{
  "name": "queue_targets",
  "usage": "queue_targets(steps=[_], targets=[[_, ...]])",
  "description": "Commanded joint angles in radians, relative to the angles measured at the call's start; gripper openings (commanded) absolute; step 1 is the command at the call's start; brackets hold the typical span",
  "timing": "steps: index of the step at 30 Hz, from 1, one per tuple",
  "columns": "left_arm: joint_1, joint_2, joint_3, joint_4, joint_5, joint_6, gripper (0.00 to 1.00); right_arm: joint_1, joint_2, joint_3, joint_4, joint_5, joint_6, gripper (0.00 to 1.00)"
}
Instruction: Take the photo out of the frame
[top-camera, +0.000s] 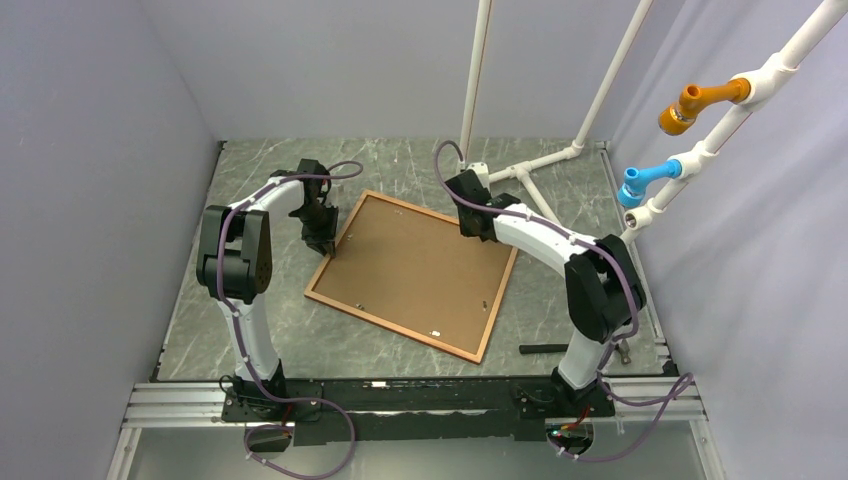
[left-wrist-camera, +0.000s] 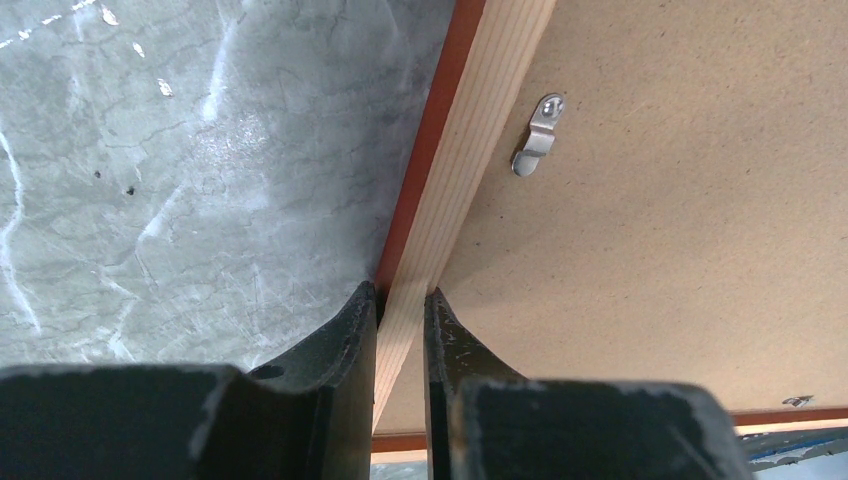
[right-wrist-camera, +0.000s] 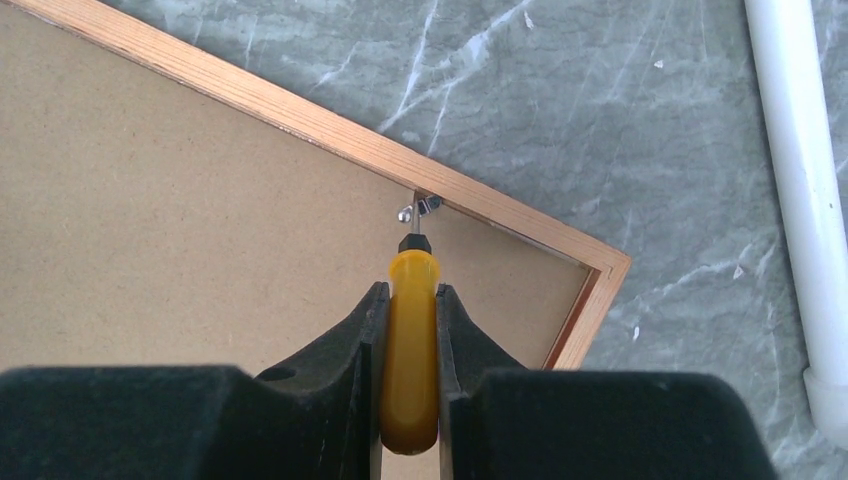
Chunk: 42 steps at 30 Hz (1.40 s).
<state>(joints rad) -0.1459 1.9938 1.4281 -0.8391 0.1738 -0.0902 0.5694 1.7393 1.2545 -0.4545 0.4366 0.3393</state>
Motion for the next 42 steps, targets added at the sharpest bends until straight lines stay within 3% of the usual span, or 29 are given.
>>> queue_targets(steps=[1,10,14,19,28,31,34,42], targets=[[0.000,0.041,0.008,0.009,-0.073,-0.021,0.00,0.002,0.040,0.050,-0.210,0.084,0.034,0.00],[0.000,0.045,0.010,0.008,-0.076,-0.023,0.00,0.007,0.059,0.092,-0.292,0.061,0.047,0.00],[0.000,0.044,0.009,0.008,-0.076,-0.023,0.00,0.006,0.015,0.058,-0.260,-0.055,0.032,0.00],[0.000,0.041,0.009,0.009,-0.073,-0.023,0.00,0.009,-0.160,-0.034,-0.172,-0.166,0.016,0.00],[0.000,0.038,0.014,0.005,-0.055,-0.029,0.00,-0.032,-0.561,-0.254,-0.134,-0.067,0.093,0.00],[0.000,0.029,0.015,0.002,-0.075,-0.031,0.06,-0.060,-0.667,-0.331,-0.144,-0.075,0.124,0.00],[0.000,0.016,0.013,0.005,-0.077,-0.032,0.19,-0.078,-0.745,-0.383,-0.196,-0.046,0.159,0.00],[0.000,-0.071,-0.008,0.027,-0.066,-0.028,0.43,-0.146,-0.904,-0.451,-0.342,-0.009,0.373,0.00]])
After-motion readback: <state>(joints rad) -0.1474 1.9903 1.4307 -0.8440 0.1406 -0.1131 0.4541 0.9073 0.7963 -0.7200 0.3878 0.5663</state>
